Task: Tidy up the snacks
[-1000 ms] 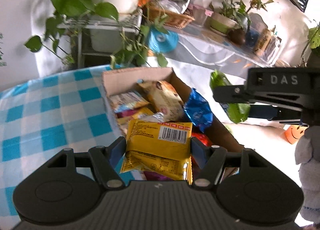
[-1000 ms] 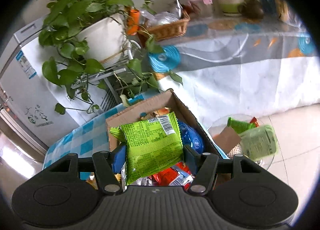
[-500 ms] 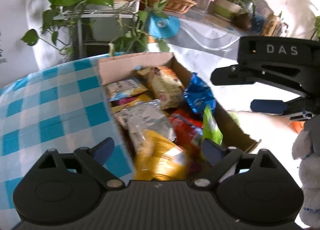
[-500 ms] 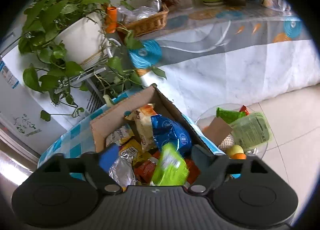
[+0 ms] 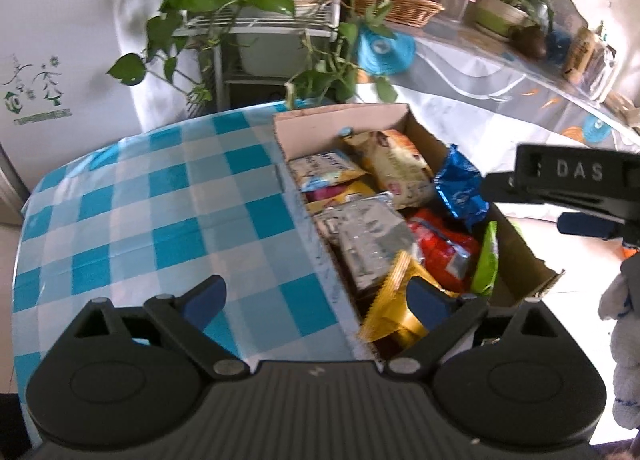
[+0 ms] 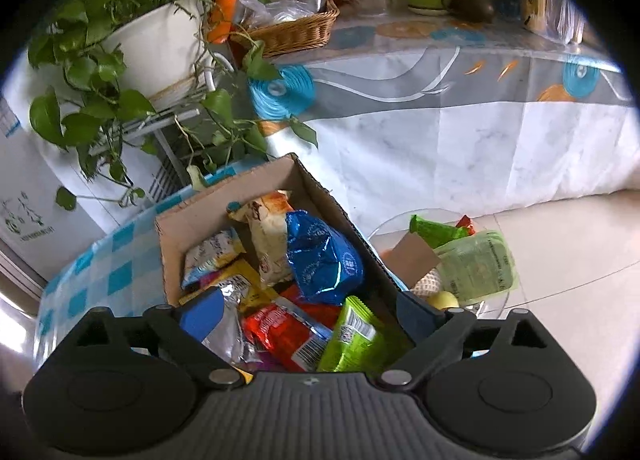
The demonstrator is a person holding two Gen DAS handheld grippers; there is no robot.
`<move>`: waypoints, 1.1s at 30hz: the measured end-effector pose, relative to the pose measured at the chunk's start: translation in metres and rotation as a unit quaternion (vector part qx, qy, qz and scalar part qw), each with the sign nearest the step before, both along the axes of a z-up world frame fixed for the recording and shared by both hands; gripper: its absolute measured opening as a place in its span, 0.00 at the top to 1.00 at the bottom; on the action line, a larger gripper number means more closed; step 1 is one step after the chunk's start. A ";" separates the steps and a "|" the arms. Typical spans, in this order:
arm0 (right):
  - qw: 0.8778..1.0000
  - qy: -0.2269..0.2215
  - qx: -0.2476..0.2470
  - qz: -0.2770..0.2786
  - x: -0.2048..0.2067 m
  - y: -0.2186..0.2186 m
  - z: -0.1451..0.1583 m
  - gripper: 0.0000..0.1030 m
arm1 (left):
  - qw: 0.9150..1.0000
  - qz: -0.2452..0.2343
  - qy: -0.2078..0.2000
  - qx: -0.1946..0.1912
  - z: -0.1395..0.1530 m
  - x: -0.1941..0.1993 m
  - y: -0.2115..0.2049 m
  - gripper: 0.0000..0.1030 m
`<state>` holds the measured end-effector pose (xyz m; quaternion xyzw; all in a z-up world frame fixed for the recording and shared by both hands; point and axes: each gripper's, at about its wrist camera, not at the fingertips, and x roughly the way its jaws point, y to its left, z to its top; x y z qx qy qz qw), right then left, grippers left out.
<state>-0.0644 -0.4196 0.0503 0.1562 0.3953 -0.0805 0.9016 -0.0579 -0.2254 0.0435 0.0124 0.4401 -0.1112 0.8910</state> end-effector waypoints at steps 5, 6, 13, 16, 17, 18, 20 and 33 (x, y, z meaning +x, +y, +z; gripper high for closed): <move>1.000 0.012 -0.022 0.005 0.001 0.008 -0.001 0.04 | 1.000 0.013 0.005 0.001 0.001 0.001 0.011 0.06; 1.000 0.014 -0.027 0.006 0.001 0.010 -0.001 0.03 | 1.000 0.015 0.005 0.002 0.001 0.001 0.013 0.06; 0.997 0.030 -0.065 0.016 -0.002 0.021 -0.005 0.01 | 0.999 0.033 -0.002 0.020 0.003 0.004 0.022 0.04; 0.996 0.036 -0.080 0.022 -0.005 0.027 -0.005 0.00 | 0.999 0.037 -0.002 0.027 0.003 0.006 0.024 0.03; 0.995 0.038 -0.085 0.023 -0.006 0.028 -0.006 0.00 | 0.999 0.039 -0.001 0.029 0.003 0.007 0.025 0.03; 0.995 0.041 -0.091 0.024 -0.007 0.030 -0.006 0.00 | 0.999 0.039 0.001 0.031 0.003 0.008 0.025 0.03; 0.994 0.045 -0.099 0.025 -0.009 0.032 -0.008 0.00 | 0.999 0.039 0.004 0.037 0.001 0.010 0.026 0.02; 0.992 0.056 -0.111 0.033 -0.008 0.037 -0.010 0.00 | 0.997 0.033 0.006 0.066 0.001 0.024 0.016 0.02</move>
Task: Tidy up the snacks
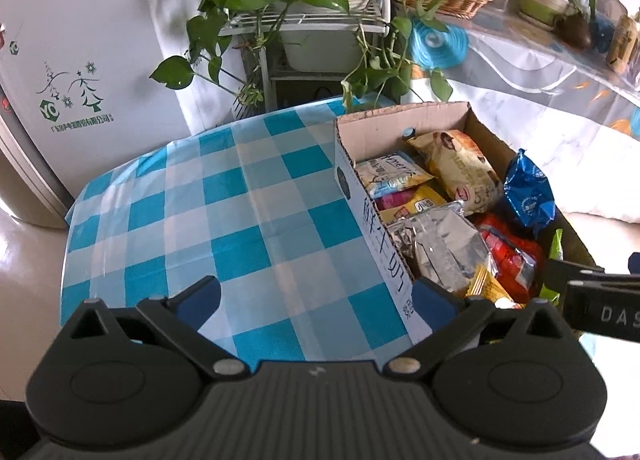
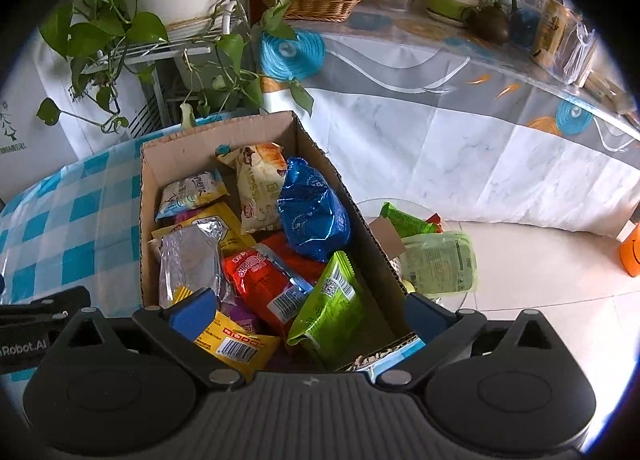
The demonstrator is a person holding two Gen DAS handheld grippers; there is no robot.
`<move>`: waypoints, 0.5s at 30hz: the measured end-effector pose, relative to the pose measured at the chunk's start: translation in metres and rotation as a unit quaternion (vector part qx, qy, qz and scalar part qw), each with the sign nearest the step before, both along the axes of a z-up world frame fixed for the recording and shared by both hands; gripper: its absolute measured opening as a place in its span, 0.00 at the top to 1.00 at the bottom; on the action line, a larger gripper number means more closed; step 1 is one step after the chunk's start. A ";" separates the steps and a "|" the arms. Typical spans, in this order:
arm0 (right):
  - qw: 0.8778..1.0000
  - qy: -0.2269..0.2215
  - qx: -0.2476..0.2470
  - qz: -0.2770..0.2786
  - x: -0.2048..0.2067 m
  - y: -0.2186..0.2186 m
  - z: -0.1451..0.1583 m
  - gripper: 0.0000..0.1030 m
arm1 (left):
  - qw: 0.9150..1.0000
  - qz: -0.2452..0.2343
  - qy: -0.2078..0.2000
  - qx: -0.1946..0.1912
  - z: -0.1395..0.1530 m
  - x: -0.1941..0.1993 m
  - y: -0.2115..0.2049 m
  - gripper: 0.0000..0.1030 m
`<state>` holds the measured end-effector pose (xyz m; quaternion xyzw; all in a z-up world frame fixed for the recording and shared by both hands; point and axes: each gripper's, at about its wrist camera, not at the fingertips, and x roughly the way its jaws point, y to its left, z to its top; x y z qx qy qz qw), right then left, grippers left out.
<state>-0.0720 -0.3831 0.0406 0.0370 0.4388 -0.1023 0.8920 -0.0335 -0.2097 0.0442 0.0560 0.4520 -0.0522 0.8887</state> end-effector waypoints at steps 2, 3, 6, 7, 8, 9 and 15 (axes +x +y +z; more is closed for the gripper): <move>1.000 0.001 -0.003 -0.001 0.001 0.000 0.000 0.00 | 1.000 -0.001 0.000 0.002 0.000 0.001 -0.002 0.02; 1.000 0.000 -0.003 -0.002 0.001 0.000 0.000 0.00 | 1.000 -0.004 0.000 0.005 0.000 0.002 -0.004 0.01; 1.000 0.002 -0.001 -0.003 0.002 0.000 0.000 0.00 | 1.000 -0.005 0.001 0.011 -0.001 0.004 -0.008 0.01; 1.000 0.002 -0.002 -0.003 0.002 0.000 0.000 0.00 | 1.000 -0.006 0.001 0.010 -0.001 0.005 -0.009 0.01; 1.000 0.001 -0.004 -0.004 0.002 0.000 0.000 0.00 | 1.000 -0.007 0.000 0.011 -0.001 0.005 -0.010 0.01; 1.000 0.000 -0.005 -0.005 0.002 0.000 0.000 0.00 | 1.000 -0.008 0.000 0.012 0.000 0.006 -0.011 0.01; 1.000 0.006 -0.003 -0.013 0.004 -0.002 -0.002 0.00 | 1.000 -0.015 -0.005 0.026 0.001 0.009 -0.021 0.02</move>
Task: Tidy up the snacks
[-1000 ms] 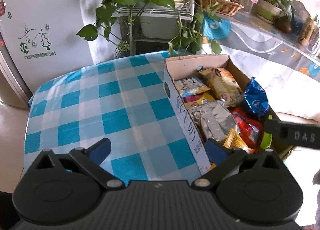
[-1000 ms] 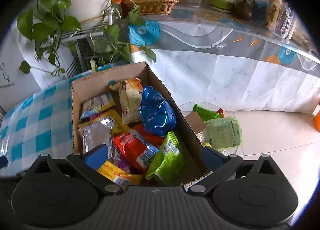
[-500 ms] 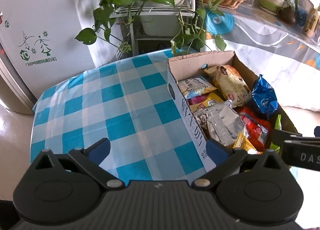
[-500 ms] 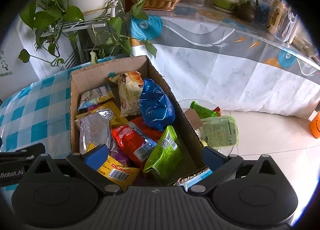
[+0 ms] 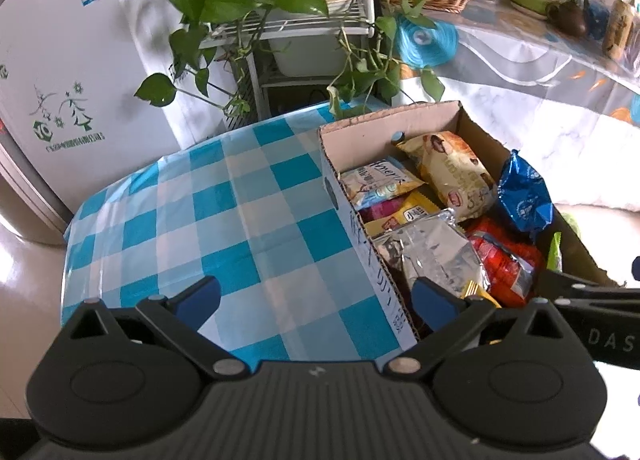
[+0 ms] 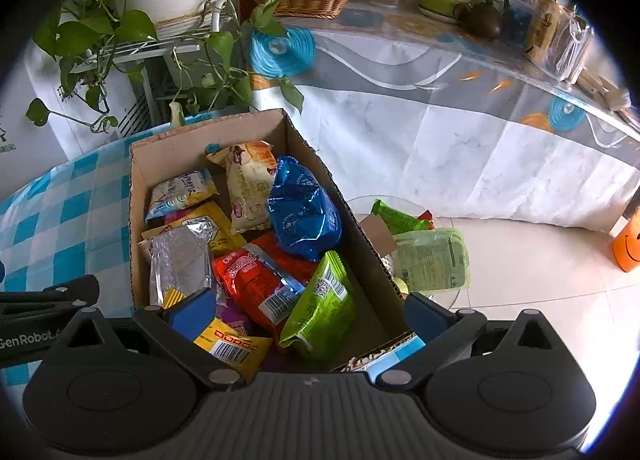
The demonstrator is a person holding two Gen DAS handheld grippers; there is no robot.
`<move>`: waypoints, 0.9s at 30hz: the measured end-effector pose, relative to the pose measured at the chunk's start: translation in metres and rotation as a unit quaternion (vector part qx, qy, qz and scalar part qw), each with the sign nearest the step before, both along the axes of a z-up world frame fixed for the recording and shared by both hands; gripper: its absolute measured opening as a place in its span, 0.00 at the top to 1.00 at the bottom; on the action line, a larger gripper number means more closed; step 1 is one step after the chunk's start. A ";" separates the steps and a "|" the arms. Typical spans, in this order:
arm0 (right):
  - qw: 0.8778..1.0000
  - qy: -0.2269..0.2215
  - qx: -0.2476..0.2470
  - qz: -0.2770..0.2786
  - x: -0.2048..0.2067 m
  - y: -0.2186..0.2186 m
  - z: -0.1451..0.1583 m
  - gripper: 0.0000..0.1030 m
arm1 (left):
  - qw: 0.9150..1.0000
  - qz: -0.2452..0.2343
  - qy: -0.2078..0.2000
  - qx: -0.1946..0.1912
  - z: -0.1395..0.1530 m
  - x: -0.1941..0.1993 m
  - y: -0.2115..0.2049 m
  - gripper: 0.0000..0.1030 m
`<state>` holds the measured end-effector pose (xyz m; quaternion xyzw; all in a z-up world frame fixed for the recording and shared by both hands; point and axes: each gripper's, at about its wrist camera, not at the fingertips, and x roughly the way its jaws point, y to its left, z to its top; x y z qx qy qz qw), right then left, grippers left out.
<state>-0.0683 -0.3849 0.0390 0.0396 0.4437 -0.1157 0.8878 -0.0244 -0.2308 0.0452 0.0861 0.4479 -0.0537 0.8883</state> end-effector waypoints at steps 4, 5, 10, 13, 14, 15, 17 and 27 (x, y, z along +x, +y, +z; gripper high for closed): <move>1.000 0.003 0.001 -0.005 0.001 -0.002 -0.001 0.00 | 1.000 0.001 0.001 0.001 -0.001 0.002 -0.002 0.02; 1.000 0.004 0.003 -0.006 0.001 -0.002 -0.001 0.00 | 1.000 0.002 0.000 0.002 -0.001 0.002 -0.003 0.02; 1.000 0.003 0.005 -0.010 0.001 -0.003 -0.001 0.00 | 1.000 0.001 0.001 -0.002 0.000 0.004 -0.003 0.02; 1.000 0.002 0.008 -0.014 0.001 -0.004 -0.001 0.00 | 1.000 0.001 0.000 -0.002 0.001 0.004 -0.005 0.02; 1.000 0.001 0.008 -0.015 0.001 -0.004 -0.001 0.00 | 1.000 0.001 0.000 -0.003 0.001 0.004 -0.005 0.02; 1.000 0.001 0.008 -0.016 0.001 -0.004 -0.001 0.00 | 1.000 0.001 0.001 -0.004 0.001 0.004 -0.005 0.02; 1.000 0.000 0.009 -0.018 0.001 -0.005 -0.001 0.00 | 1.000 0.001 0.003 -0.007 0.000 0.005 -0.005 0.02; 1.000 0.000 0.010 -0.018 0.001 -0.006 0.000 0.00 | 1.000 -0.001 0.000 -0.006 0.001 0.004 -0.004 0.03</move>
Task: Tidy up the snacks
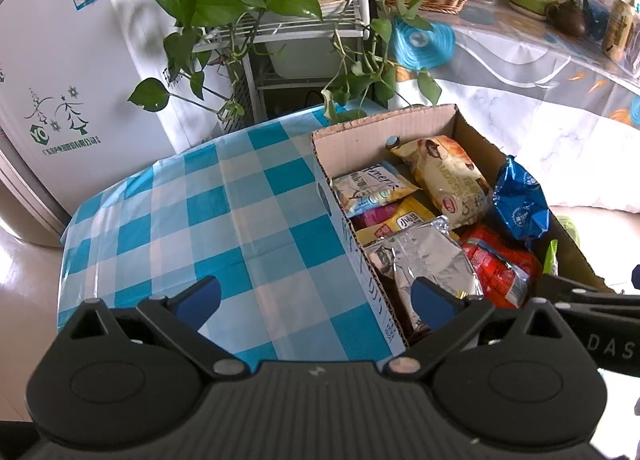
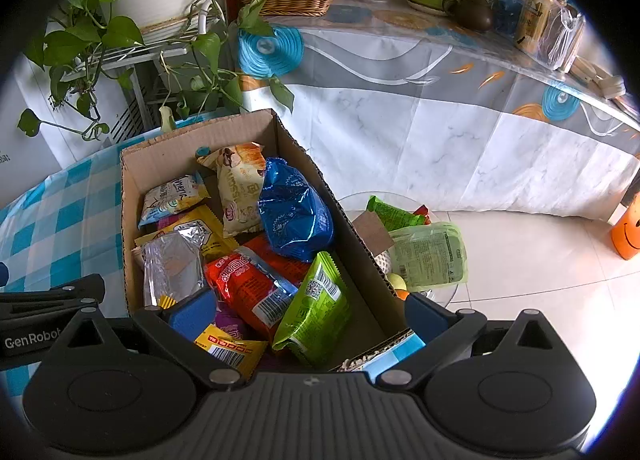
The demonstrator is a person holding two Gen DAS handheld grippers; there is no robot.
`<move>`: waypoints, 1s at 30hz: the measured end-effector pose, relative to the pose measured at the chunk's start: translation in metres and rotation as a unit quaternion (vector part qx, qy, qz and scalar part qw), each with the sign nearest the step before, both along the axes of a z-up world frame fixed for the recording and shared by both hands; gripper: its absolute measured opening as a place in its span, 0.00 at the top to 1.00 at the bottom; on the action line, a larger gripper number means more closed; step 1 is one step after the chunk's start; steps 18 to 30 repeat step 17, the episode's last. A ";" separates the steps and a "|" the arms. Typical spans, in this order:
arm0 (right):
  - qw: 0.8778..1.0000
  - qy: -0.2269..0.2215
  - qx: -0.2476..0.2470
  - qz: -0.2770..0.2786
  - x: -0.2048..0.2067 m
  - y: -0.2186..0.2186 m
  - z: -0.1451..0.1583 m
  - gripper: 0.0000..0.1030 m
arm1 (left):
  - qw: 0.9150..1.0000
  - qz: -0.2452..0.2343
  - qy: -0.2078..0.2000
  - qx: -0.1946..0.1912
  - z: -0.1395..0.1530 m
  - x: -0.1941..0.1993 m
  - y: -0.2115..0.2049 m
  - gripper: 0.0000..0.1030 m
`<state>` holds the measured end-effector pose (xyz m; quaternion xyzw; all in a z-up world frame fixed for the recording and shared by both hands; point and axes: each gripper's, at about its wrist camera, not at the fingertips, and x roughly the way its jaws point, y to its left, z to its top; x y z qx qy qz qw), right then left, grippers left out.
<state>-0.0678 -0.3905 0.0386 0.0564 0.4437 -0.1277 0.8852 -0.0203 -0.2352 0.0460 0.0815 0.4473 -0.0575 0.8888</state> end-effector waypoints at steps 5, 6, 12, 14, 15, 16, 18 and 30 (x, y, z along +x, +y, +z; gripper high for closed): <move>1.000 0.000 -0.001 0.001 0.000 0.001 0.000 0.00 | 1.000 0.000 0.000 -0.001 0.000 0.000 0.000 0.03; 1.000 -0.001 -0.002 0.001 0.000 0.001 0.000 0.00 | 1.000 0.000 0.000 -0.001 0.000 0.000 0.000 0.03; 1.000 -0.001 -0.005 0.004 0.000 0.004 0.000 0.00 | 1.000 -0.001 -0.002 -0.001 -0.001 -0.001 0.002 0.03; 1.000 -0.002 -0.006 0.006 0.001 0.005 0.001 0.00 | 1.000 -0.001 -0.003 -0.001 -0.001 0.000 0.004 0.03; 1.000 -0.002 -0.006 0.007 0.001 0.005 0.001 0.00 | 1.000 -0.001 -0.002 0.000 -0.002 0.000 0.004 0.03; 1.000 -0.001 -0.006 0.008 0.001 0.006 0.001 0.00 | 1.000 -0.001 -0.002 0.001 -0.002 0.000 0.006 0.03; 1.000 -0.001 -0.006 0.009 0.002 0.006 0.000 0.00 | 1.000 -0.001 -0.002 0.001 -0.002 0.000 0.006 0.03; 1.000 -0.001 -0.006 0.009 0.002 0.006 0.000 0.00 | 1.000 -0.001 -0.002 0.001 -0.002 0.000 0.006 0.03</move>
